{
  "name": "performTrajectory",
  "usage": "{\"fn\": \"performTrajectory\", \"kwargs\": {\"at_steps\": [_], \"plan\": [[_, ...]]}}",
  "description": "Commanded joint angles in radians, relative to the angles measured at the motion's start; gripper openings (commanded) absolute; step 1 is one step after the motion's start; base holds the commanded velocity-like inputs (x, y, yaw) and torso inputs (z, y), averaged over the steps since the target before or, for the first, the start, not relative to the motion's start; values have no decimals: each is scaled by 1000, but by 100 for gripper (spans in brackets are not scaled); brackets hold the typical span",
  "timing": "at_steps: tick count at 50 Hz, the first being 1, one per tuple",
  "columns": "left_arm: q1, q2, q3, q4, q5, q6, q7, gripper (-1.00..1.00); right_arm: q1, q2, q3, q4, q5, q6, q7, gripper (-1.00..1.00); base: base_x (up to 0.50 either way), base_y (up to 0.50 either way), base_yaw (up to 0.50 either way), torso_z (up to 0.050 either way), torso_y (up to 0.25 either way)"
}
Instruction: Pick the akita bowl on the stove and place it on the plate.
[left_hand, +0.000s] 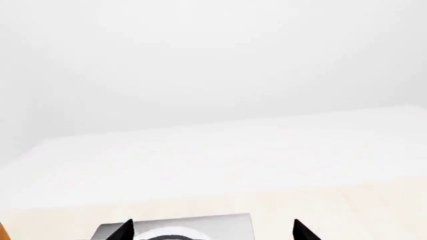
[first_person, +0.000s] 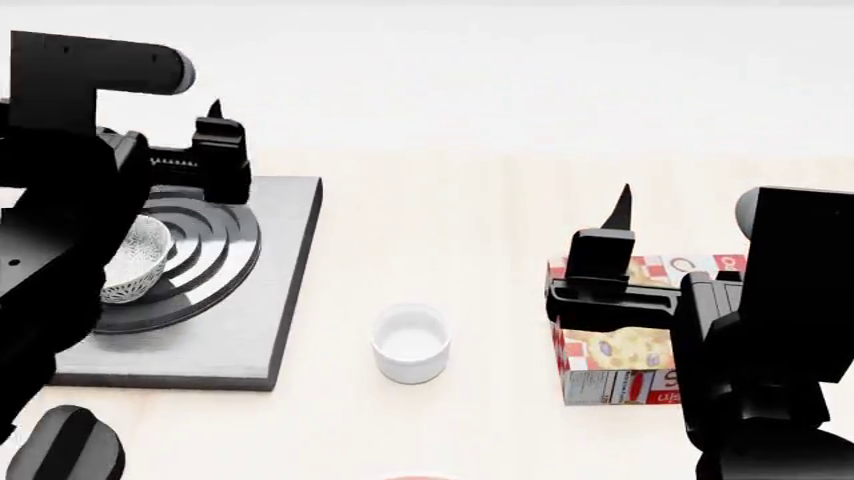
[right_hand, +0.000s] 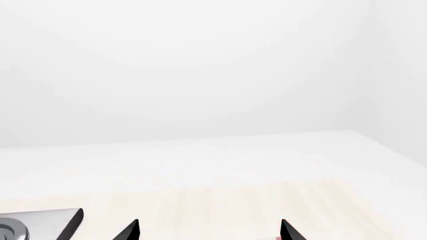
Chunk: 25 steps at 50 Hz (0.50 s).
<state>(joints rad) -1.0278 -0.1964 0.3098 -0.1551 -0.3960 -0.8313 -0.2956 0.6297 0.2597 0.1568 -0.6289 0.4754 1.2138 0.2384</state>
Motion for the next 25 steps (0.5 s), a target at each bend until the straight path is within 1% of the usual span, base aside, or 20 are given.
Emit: {"fn": "performTrajectory", "kwargs": {"at_steps": [1,3,6,8,9,12,15,16,20,23,25], "plan": [[-254,33,51,-285,41,26,73,100,-4,2,-2,5,4,-11,2,100,0,0,0,0,0],[-279,32,89,-318,53,48,119,100,-3,3,-2,2,5,-8,4,100,0,0,0,0,0],[-350,62,80,-463,57,82,131,100,1,2,0,-1,10,0,6,100,0,0,0,0,0],[-365,70,76,-499,55,89,133,100,-1,4,-1,2,9,-6,6,100,0,0,0,0,0],[-390,85,77,-560,59,111,145,100,0,5,-2,1,11,-5,5,100,0,0,0,0,0],[-412,102,91,-645,73,145,153,100,-1,9,-9,2,9,-5,7,100,0,0,0,0,0],[-420,109,100,-685,79,158,160,100,-8,16,-21,10,1,-25,3,100,0,0,0,0,0],[-426,113,123,-717,98,188,173,100,-6,15,-20,6,4,-19,5,100,0,0,0,0,0],[-452,128,102,-815,87,240,180,100,-7,15,-20,16,3,-28,5,100,0,0,0,0,0],[-480,139,53,-891,48,272,185,100,-3,14,-18,9,10,-14,9,100,0,0,0,0,0],[-498,148,66,-939,62,303,193,100,-6,18,-23,11,6,-24,8,100,0,0,0,0,0]]}}
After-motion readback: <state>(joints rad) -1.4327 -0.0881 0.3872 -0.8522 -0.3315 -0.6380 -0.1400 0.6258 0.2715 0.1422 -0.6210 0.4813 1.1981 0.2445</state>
